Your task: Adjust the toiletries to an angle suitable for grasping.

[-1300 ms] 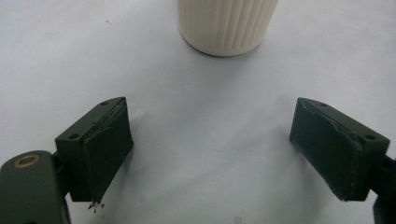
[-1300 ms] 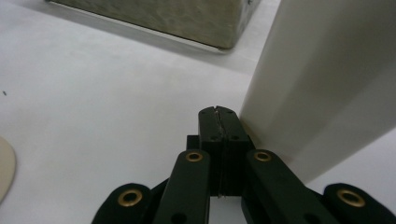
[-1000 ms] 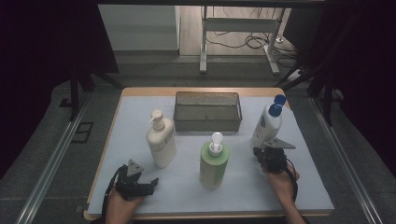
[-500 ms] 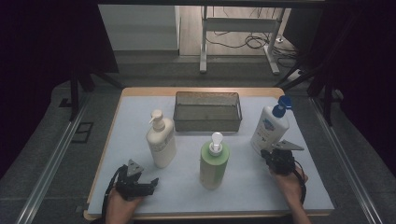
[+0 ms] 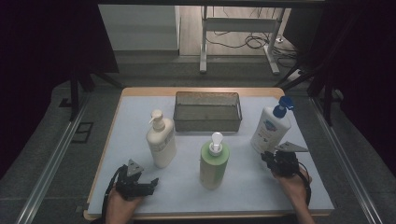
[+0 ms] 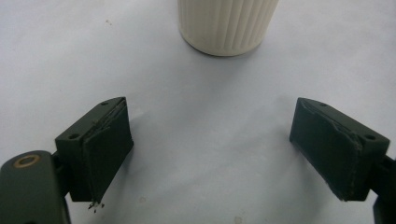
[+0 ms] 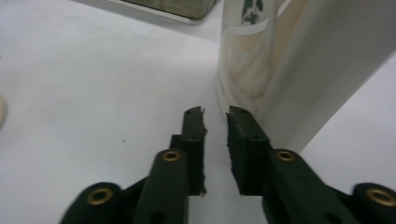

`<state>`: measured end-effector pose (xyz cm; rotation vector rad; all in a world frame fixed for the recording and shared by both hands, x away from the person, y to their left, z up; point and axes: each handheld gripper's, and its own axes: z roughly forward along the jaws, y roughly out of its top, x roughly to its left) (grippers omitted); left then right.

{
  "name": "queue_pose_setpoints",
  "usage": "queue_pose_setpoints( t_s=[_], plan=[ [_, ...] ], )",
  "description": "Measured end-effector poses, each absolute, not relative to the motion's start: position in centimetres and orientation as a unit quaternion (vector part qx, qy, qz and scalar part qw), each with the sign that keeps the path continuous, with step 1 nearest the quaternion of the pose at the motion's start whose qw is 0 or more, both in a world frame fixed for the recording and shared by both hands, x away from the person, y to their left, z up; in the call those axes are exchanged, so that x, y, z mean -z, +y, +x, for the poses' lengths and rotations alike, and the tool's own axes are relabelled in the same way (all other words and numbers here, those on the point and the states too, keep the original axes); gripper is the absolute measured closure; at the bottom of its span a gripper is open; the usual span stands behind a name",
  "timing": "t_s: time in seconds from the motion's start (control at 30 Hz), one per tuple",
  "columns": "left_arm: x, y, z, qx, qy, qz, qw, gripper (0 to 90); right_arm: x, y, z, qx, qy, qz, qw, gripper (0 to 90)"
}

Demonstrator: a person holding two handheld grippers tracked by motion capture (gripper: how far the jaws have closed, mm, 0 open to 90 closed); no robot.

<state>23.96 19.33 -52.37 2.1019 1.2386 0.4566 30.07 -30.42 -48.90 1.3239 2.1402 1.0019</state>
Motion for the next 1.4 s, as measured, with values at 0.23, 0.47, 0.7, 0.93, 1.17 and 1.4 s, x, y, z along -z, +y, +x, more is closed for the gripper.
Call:
queue_pose_setpoints(
  t_s=[0.23, 0.47, 0.7, 0.93, 1.17, 1.4],
  plan=[
    [52.4, 19.3, 24.0, -0.174, 0.472, 0.801, 0.324, 12.3, 47.5, -31.2, 28.8, -0.368, 0.775, 0.467, 0.216, 56.7],
    [52.4, 19.3, 24.0, -0.174, 0.472, 0.801, 0.324, 12.4, 45.8, -32.6, 28.5, -0.373, 0.777, 0.464, 0.206, 45.7],
    [52.4, 19.3, 24.0, -0.173, 0.472, 0.801, 0.324, 12.3, 44.9, -33.6, 28.8, -0.380, 0.770, 0.470, 0.207, 39.9],
    [52.4, 19.3, 24.0, -0.173, 0.472, 0.801, 0.324, 12.3, 43.8, -34.0, 29.6, -0.384, 0.769, 0.462, 0.217, 31.7],
    [52.4, 19.3, 24.0, -0.173, 0.473, 0.800, 0.325, 12.3, 42.9, -33.9, 30.8, -0.386, 0.767, 0.460, 0.226, 28.2],
    [52.4, 19.3, 24.0, -0.173, 0.473, 0.801, 0.325, 12.3, 41.9, -33.7, 32.4, -0.396, 0.766, 0.455, 0.223, 27.1]
  ],
)
